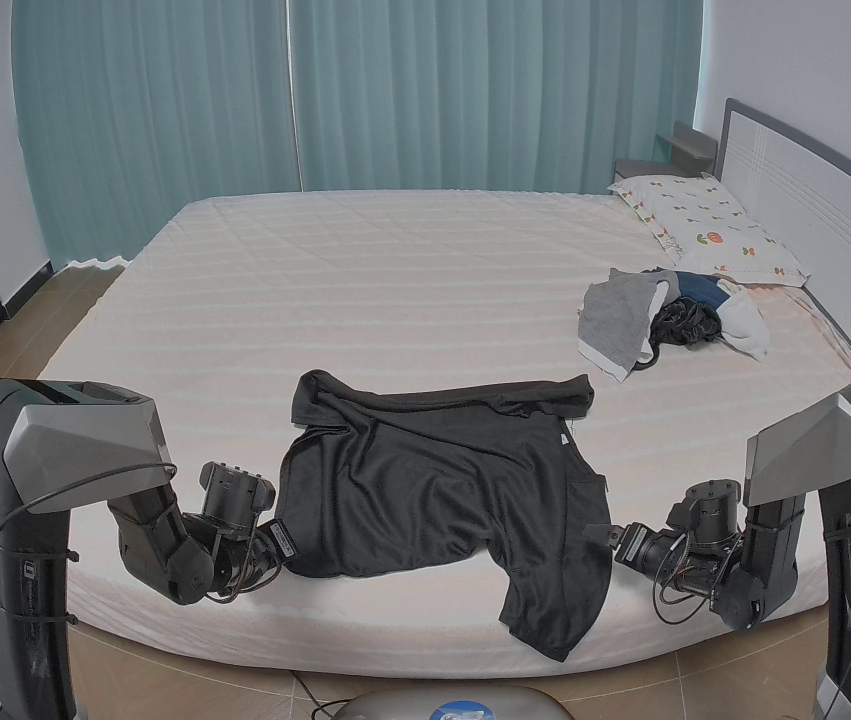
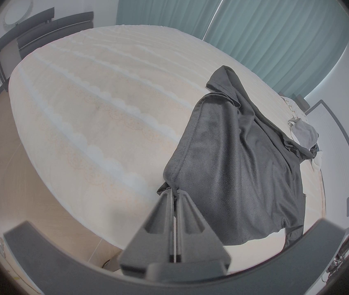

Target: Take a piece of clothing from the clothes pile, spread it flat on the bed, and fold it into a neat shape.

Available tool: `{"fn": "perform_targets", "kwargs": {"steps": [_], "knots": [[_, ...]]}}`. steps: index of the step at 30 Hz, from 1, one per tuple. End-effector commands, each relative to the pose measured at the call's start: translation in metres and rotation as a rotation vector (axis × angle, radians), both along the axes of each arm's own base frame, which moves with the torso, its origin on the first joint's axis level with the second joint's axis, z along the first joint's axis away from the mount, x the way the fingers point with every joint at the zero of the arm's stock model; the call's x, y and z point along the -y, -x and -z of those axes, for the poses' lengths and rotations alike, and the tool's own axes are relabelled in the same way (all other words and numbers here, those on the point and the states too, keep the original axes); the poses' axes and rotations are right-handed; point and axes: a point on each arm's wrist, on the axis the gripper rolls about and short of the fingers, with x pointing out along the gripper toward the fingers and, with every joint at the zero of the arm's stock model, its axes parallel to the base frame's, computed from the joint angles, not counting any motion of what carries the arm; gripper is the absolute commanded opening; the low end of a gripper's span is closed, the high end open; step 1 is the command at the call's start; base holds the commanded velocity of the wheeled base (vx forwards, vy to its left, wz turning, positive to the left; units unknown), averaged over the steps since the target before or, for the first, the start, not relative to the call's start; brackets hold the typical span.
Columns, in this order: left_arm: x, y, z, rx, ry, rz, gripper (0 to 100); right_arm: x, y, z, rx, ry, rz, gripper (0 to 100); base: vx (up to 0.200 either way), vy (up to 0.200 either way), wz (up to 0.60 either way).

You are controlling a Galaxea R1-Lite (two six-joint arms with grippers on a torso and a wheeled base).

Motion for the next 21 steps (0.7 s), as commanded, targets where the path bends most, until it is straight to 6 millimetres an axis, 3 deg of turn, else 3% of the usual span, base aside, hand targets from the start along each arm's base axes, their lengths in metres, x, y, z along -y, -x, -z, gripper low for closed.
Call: {"fn": "perform_targets", "kwargs": {"steps": [1,11,12,21], "knots": [[-0.001,0.0,-0.003,0.005,0.006,-0.004,0,-0.011,-0.008,0.004,-0.008,0.009,-0.019,100,0.0,0.0,0.0],[-0.001,-0.001,-0.007,0.018,0.026,-0.017,0,-0.026,-0.021,0.01,-0.023,0.062,0.006,100,0.0,0.0,0.0],[-0.001,-0.001,-0.007,0.017,0.025,-0.017,0,-0.026,-0.021,0.011,-0.023,0.061,0.008,0,0.0,0.0,0.0],[-0.002,0.003,-0.004,-0.003,0.022,-0.015,0,-0.012,-0.01,0.001,-0.045,0.074,0.034,0,0.0,0.0,0.0]]}}
